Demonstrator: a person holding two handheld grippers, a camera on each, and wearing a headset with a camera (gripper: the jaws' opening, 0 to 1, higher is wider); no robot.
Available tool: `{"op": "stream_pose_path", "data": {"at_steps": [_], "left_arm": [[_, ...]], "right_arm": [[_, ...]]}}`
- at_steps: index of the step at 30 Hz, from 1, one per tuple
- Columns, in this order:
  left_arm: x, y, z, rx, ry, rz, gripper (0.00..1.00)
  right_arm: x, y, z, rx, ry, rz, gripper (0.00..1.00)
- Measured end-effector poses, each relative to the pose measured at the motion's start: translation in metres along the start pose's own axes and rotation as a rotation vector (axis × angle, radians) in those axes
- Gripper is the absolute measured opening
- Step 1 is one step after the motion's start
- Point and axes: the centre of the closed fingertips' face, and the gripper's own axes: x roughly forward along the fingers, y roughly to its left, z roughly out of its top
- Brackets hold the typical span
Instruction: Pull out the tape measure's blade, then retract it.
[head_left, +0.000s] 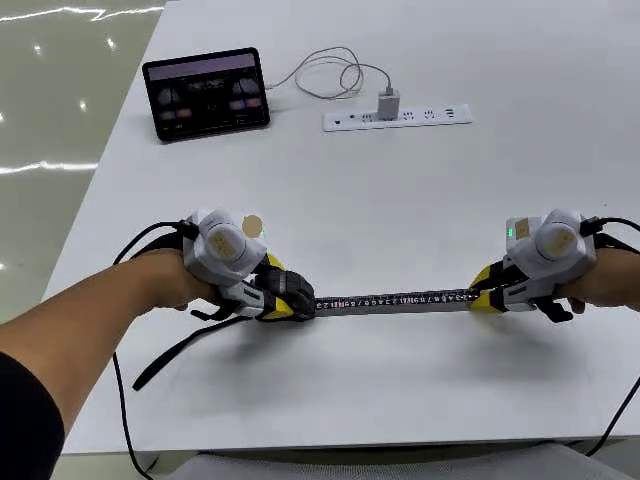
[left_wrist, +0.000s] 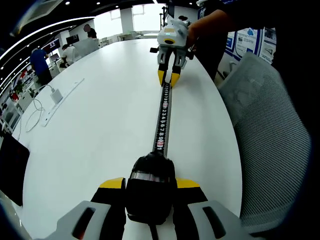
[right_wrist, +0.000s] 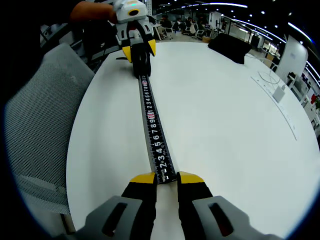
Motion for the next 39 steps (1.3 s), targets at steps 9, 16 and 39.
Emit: {"op": "stream_pose_path", "data": {"at_steps": [9,16,39], "left_arm": [[0.001,0.001,0.0,-0.003,-0.002,-0.002,0.33],[-0.001,0.003,-0.001,-0.039,-0.001,0.004,0.34],[-0.015,0.018,-0.019,-0.302,-0.03,0.108,0.75]], "right_arm": [[0.0,-0.001,0.0,-0.005,0.005,-0.001,0.12],[0.0,-0.002,-0.001,-0.005,0.012,-0.013,0.13],[-0.018,-0.001,-0.018,0.165,-0.003,-0.078,0.3]]}}
